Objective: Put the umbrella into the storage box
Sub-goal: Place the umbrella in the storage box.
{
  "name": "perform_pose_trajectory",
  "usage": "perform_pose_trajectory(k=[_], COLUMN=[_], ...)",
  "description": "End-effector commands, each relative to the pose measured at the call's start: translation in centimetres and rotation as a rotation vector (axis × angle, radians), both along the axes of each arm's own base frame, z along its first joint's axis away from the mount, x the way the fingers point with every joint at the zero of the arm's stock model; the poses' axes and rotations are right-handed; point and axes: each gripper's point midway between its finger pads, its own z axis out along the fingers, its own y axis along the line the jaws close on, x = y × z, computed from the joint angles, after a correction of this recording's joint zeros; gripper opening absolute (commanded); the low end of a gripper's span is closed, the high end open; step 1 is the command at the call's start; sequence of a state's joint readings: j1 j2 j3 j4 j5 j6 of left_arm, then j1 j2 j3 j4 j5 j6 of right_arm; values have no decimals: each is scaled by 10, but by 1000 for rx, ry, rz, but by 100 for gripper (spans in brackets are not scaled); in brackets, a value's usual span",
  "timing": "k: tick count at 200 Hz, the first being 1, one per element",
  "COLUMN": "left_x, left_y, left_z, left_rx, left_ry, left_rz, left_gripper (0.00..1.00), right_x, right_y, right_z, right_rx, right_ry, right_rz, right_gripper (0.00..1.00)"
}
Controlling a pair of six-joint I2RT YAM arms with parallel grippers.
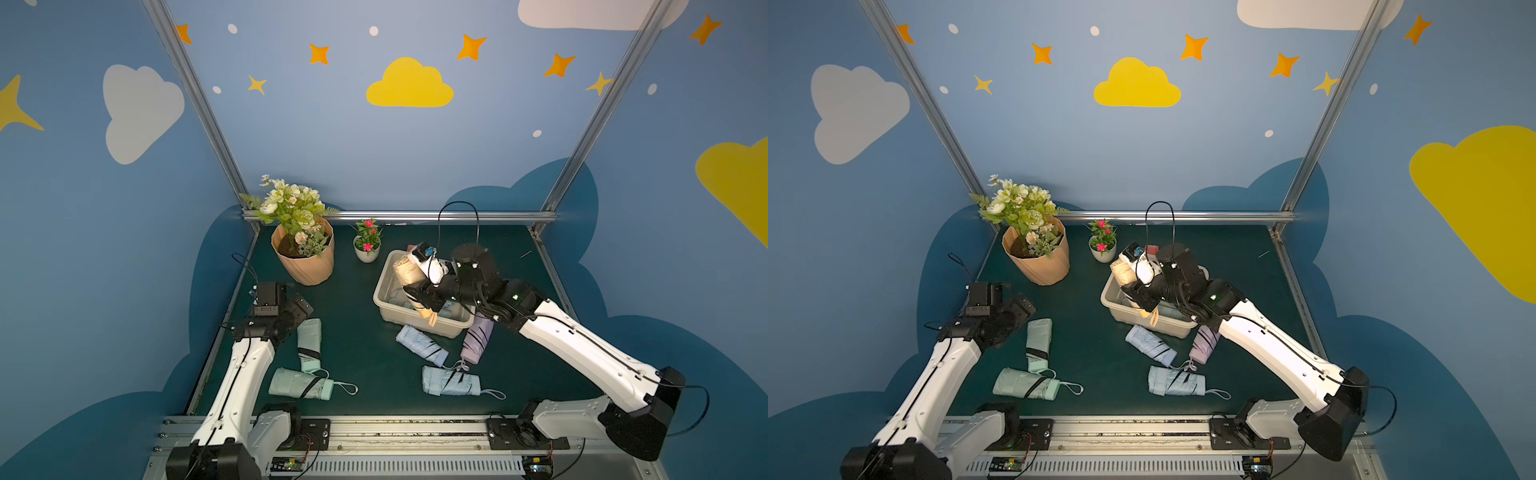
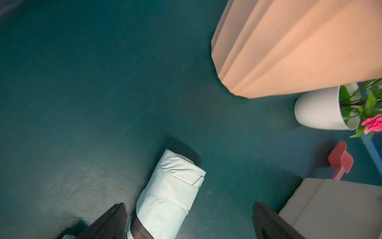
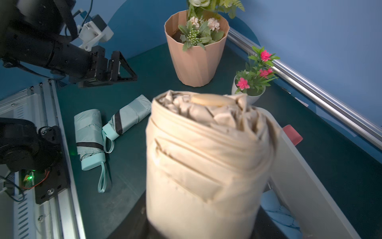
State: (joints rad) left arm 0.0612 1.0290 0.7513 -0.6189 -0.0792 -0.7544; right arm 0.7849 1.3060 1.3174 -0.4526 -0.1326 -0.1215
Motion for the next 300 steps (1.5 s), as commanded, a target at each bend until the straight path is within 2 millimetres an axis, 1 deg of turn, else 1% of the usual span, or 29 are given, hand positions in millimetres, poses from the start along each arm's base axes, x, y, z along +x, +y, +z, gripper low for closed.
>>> perform_pose_trajectory(k=[1, 22, 39, 64, 85, 99, 119, 135, 152, 176, 197, 230, 263, 273, 293, 300], left_x=[1, 3, 7, 8, 7, 8, 9, 12, 11, 8, 5, 4, 2, 1, -1, -2], left_y=[-12, -15, -17, -19, -20, -23, -30, -37, -40, -36, -28, -21, -18, -18, -17, -17], left_z=[-9, -14, -12, -13, -14, -15, -19, -22, -25, -27, -30, -34, -43, -46, -52, -55], left_rx=[-52, -73, -87, -96, -105, -116, -157, -188, -195, -167, -119, -80, -70, -67, -62, -61], left_ry=[32, 46, 39, 40, 40, 38, 49, 67, 110, 152, 165, 173, 206, 219, 240, 249], left_rz=[-64, -68, -65, -64, -64, -74, -95, -124, -145, -151, -136, -121, -111, -108, -105, -106], left_gripper=[100, 100, 100, 100, 100, 100, 100, 100, 100, 100, 100, 100, 100, 100, 100, 100], right_x=[10, 24, 33, 41, 44, 51, 60, 61, 59, 57, 59, 69, 81, 86, 91, 93], right_y=[-10, -24, -32, -41, -43, -45, -46, -42, -37, -34, -33, -28, -29, -30, -34, -34], right_z=[29, 32, 37, 48, 55, 54, 44, 32, 14, -20, -51, -90, -128, -137, -153, -157], right_rx=[39, 9, 5, 33, 78, 101, 95, 46, -13, -108, -215, -349, -500, -549, -649, -665], right_ry=[-54, -57, -68, -83, -88, -103, -134, -131, -65, 45, 93, 109, 105, 113, 126, 131], right_rz=[56, 59, 56, 51, 50, 41, 49, 104, 161, 206, 218, 221, 233, 209, 215, 217], right_gripper=[0, 0, 0, 0, 0, 0, 0, 0, 0, 0, 0, 1, 2, 5, 17, 23])
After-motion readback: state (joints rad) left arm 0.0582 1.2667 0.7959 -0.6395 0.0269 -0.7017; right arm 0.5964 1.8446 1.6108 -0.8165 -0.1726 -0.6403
